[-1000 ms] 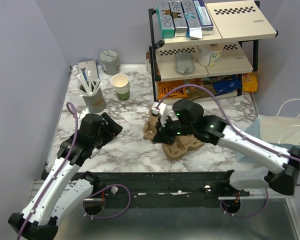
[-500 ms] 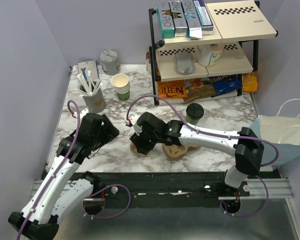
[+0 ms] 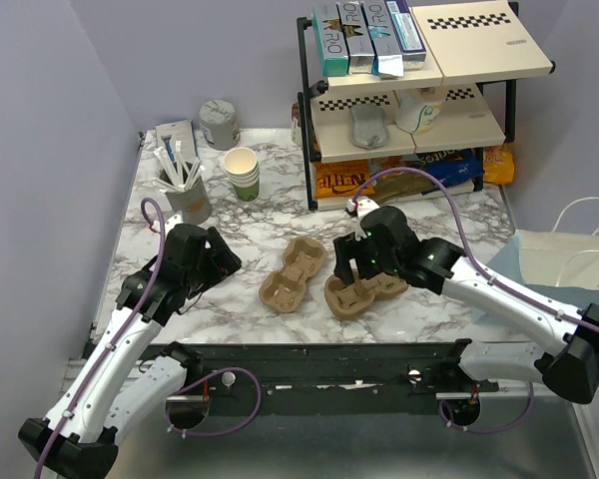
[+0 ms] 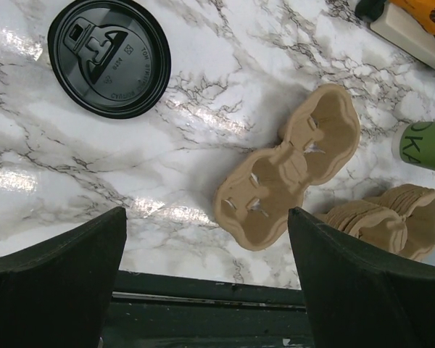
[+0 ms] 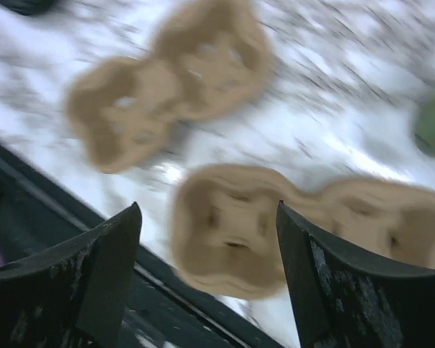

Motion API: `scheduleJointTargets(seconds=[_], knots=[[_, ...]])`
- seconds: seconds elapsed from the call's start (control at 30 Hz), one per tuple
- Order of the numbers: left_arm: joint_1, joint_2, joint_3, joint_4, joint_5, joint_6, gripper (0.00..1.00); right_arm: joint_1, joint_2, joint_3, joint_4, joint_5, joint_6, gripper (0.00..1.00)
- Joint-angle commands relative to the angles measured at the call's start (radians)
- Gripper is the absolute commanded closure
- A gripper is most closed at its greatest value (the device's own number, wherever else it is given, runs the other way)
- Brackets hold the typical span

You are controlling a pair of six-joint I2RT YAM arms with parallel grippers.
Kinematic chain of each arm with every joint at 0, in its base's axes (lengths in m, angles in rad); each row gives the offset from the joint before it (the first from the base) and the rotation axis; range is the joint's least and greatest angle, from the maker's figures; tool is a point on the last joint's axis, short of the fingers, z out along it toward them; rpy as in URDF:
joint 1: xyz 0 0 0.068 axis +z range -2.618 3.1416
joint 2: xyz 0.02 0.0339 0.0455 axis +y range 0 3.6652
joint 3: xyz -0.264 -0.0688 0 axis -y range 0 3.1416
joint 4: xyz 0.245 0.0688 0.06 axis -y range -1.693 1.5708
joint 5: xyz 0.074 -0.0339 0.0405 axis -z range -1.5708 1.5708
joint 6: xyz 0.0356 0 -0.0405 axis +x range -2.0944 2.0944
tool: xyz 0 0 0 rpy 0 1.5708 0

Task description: Pack the takeout coffee

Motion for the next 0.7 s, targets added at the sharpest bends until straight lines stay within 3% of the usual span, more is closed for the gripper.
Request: scheduleJointTargets(seconds=[0.0, 0.17, 0.67], knots=[[0.010, 0.005, -0.036, 0.059, 0.064, 0.011, 0.01, -0.065, -0.037, -0.136, -0.080, 0.067, -0.013, 0.17], [0.008, 0.014, -0.049, 0.092, 0.099, 0.011, 0.01, -0.112, 0.020, -0.155, -0.060, 0.030, -0.032, 0.19], [0.008, 0.022, -0.039, 0.085, 0.099, 0.027, 0.01, -0.163, 0.129, -0.201, -0.076, 0.130, 0.083, 0.19]])
